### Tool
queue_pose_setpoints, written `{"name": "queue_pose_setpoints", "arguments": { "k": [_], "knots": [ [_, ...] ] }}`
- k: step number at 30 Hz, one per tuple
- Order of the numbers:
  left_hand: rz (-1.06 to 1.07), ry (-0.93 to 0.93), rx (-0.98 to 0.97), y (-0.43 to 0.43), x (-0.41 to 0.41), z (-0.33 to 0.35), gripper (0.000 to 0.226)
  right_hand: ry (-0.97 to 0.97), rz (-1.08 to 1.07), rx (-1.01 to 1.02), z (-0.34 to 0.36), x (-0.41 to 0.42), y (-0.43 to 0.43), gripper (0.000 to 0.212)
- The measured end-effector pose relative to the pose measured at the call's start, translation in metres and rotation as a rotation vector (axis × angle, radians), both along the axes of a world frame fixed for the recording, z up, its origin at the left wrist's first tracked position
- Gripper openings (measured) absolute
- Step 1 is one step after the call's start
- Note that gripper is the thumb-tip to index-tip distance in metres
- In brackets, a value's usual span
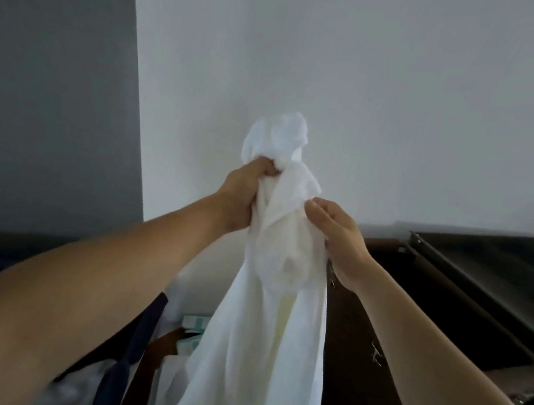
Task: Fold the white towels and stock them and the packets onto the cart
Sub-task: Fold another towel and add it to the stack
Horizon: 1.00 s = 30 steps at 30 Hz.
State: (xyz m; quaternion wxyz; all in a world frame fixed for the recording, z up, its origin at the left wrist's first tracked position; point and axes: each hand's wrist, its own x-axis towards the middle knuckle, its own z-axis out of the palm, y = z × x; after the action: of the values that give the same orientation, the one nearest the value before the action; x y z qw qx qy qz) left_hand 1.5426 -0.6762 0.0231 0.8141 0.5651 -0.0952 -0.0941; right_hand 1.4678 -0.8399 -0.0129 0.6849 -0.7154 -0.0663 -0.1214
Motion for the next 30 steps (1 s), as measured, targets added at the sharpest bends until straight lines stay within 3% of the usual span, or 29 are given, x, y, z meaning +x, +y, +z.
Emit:
{"name": "queue_pose_setpoints", "arguments": {
  "k": [5,10,15,17,23,26,30],
  "knots": [
    [0.025,-0.016,-0.129,0.009,0.014,0.012,0.035,-0.082,-0.051,-0.231,0.007,-0.006,-0.013,0.076],
    [0.104,0.105,-0.092,0.013,0.015,-0.02,0.031,0.128,-0.099,-0.555,-0.018,-0.002,-0.012,0.052],
    [0.116,0.153,-0.059,0.01,0.01,-0.034,0.025,0.418,0.177,-0.404,-0.06,0.006,-0.017,0.031],
    [0.124,0.141,-0.06,0.012,0.01,-0.03,0.025,0.447,0.22,-0.455,-0.066,0.007,-0.021,0.029],
    [0.143,0.146,0.111,0.026,0.018,-0.039,0.026,0.294,-0.107,-0.632,-0.055,0.019,-0.029,0.011],
    [0.142,0.21,0.272,0.035,0.02,-0.065,0.036,0.25,-0.174,-0.655,-0.034,0.02,-0.03,0.019],
    [-0.018,0.292,0.524,0.046,0.004,-0.105,0.032,0.114,-0.249,-0.738,-0.01,0.024,-0.022,0.028]
  ]
}}
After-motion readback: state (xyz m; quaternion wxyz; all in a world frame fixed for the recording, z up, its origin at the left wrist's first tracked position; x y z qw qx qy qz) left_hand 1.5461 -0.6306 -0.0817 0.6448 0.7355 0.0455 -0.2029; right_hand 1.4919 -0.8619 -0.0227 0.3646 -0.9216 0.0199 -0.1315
